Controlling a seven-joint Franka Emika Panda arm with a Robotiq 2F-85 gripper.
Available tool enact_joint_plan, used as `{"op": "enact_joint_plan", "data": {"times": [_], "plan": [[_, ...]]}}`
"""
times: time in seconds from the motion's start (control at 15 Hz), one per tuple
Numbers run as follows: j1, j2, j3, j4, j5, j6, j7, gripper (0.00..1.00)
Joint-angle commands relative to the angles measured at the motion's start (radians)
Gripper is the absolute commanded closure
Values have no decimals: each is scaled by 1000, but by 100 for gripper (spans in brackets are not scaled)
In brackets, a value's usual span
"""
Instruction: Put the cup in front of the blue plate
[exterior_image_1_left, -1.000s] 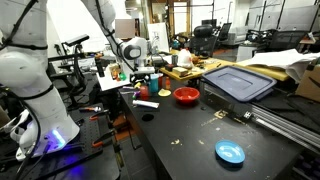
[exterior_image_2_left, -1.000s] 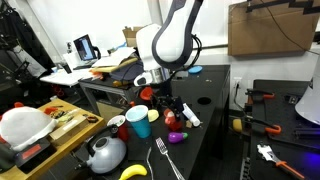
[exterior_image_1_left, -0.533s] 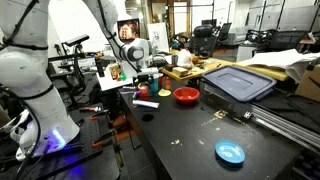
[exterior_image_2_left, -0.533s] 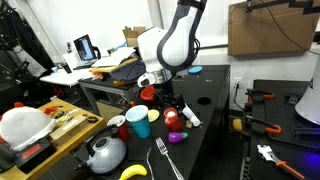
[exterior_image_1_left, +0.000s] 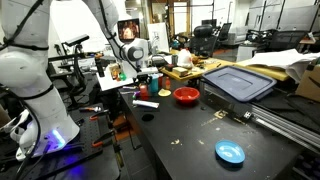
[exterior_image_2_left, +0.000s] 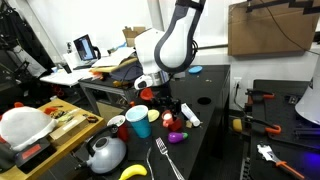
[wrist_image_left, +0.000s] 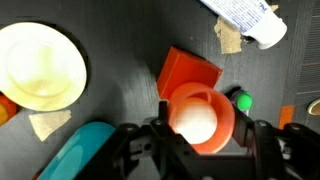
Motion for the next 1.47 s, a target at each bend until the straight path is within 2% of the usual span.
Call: {"op": "enact_joint_plan", "data": {"times": [0.0,0.47,0.67,1.13,1.4], "plan": [[3,-9,7,13,3,-26,11,68],[-64,-73,-16,-41,55,3,14,68],[-101,-109,-9,-69,126,17,19,68],[-153,-155,-40,-101,256,47,21,68],[-201,-176,-30,-130,400,77,-2,68]]}}
